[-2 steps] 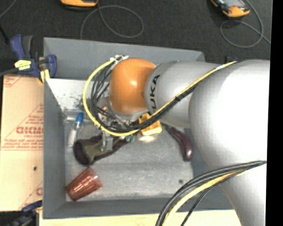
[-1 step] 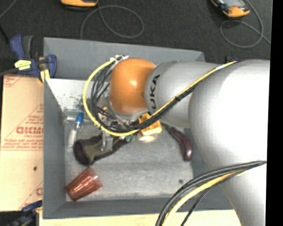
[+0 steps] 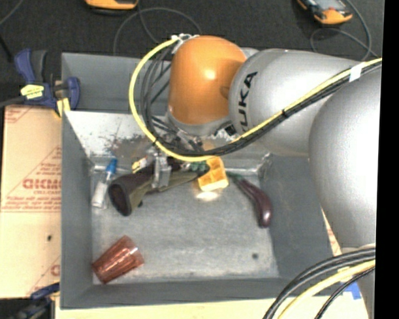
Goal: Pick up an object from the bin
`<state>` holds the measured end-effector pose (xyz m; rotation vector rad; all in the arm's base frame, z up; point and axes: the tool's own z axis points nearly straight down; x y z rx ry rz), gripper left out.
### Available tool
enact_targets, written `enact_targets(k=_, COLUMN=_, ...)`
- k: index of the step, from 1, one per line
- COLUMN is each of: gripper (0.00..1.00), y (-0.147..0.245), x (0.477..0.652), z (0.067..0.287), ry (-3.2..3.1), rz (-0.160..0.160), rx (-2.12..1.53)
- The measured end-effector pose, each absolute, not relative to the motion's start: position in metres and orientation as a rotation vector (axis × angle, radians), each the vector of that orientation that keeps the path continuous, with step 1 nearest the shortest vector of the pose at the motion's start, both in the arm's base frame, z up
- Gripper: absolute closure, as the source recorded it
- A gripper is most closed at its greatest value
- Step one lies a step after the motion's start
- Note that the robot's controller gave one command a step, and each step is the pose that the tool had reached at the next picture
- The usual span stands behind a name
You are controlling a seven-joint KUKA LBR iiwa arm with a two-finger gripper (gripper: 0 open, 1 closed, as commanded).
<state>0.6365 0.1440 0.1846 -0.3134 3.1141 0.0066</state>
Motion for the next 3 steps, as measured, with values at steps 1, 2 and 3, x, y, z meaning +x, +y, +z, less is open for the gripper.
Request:
enact_targets(k=1, gripper=1.0, y=0.144, x=0.636, z=0.185, ry=3.114, rz=0.006, rx=-0.313)
enact_targets(k=2, gripper=1.0, y=0.14, x=0.638, z=0.199, ry=3.104, rz=0.004, rx=-0.441)
enact_targets(k=3, gripper=1.0, y=0.138, x=0.638, z=0.212, ry=3.093, rz=0.003, rx=-0.52)
